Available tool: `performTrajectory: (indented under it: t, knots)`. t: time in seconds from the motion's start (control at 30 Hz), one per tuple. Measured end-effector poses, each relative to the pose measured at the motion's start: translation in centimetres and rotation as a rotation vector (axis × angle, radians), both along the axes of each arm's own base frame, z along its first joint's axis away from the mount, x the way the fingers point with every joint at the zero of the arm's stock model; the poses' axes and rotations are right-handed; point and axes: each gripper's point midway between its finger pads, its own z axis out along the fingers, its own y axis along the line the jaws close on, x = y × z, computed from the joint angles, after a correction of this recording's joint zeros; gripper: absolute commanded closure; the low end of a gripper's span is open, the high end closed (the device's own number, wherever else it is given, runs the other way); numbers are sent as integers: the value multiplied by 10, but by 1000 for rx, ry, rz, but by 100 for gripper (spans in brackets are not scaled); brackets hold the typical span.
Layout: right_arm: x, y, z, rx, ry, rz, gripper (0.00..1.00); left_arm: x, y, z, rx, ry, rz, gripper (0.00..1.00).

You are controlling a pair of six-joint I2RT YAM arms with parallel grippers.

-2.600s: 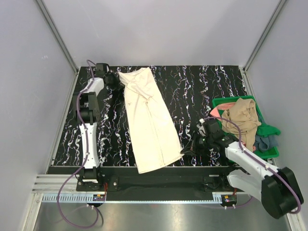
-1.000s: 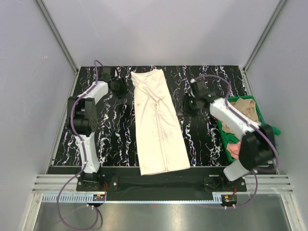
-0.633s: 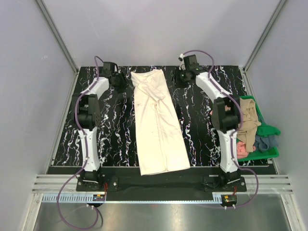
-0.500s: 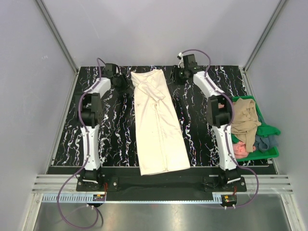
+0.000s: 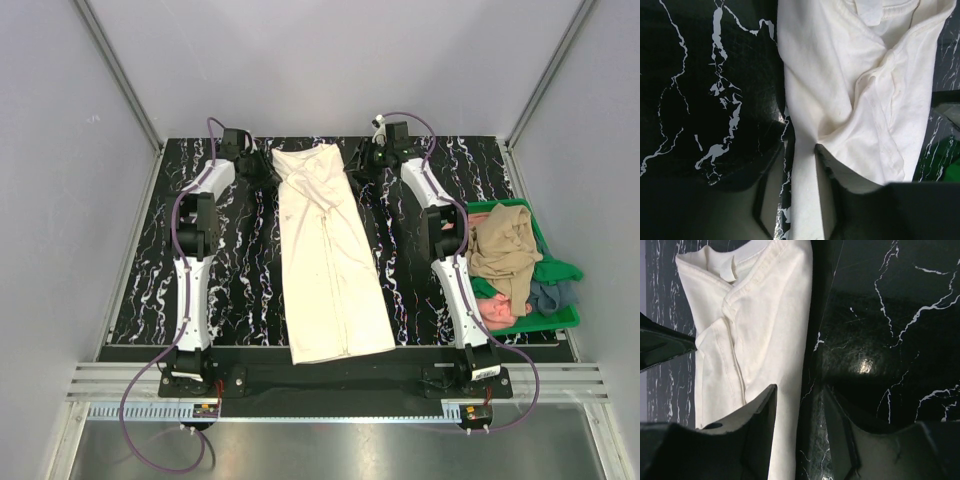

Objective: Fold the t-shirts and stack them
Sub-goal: Fold the tshirt

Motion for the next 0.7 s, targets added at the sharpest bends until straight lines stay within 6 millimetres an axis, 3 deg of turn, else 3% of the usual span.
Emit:
performTrajectory:
  t: [0.23, 0.3, 0.37, 0.43, 0.47, 0.7]
  knots:
    - [7, 8, 2, 70, -12, -7, 56, 5, -2, -4, -22, -2, -7, 79]
    - [9, 10, 1, 85, -15, -11, 60, 6, -4, -4, -37, -4, -9, 87]
    - [11, 10, -1, 91, -15, -20, 76, 7, -5, -6, -52, 2, -6, 99]
    - [13, 9, -2, 93, -8, -40, 98, 8, -7, -5, -67, 0, -7, 100]
    - [14, 8, -1, 92, -12, -50, 100, 8, -8, -4, -73, 1, -4, 100]
    - [26, -4, -13, 74, 2, -162, 100, 14, -2, -3, -77, 6, 41, 100]
